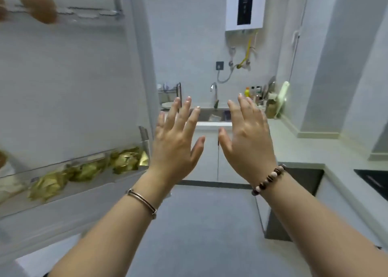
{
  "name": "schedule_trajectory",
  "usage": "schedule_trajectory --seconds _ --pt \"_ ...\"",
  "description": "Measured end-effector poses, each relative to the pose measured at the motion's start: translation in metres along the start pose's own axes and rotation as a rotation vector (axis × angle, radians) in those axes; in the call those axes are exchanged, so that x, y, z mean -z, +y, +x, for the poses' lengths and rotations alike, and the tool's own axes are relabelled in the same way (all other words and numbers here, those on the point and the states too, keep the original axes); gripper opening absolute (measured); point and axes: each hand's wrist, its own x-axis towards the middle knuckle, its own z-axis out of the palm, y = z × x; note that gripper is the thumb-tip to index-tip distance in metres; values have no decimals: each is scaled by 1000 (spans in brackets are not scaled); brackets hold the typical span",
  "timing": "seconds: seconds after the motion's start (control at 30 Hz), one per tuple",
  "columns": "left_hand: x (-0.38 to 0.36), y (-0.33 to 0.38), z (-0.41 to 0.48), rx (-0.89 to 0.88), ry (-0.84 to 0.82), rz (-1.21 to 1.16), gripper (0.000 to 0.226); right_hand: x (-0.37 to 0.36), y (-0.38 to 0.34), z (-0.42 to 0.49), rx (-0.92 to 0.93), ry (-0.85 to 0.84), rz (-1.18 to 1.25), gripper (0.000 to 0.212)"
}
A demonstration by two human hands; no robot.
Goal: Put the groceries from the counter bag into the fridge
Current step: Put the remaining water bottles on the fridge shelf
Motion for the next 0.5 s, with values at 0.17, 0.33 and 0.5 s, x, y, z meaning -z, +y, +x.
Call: schedule_trajectory --seconds 0.17,0.33,0.5 --pt "-84 110 42 -130 -103 -142 61 34 128 -40 -210 -92 -218 63" --pt "-168 210 77 -279 -180 -252 65 63 233 -73 -396 -131 -425 64" --pt "-237 317 115 -423 -238 -419 64 91 324 -96 -564 -189 -621 65"
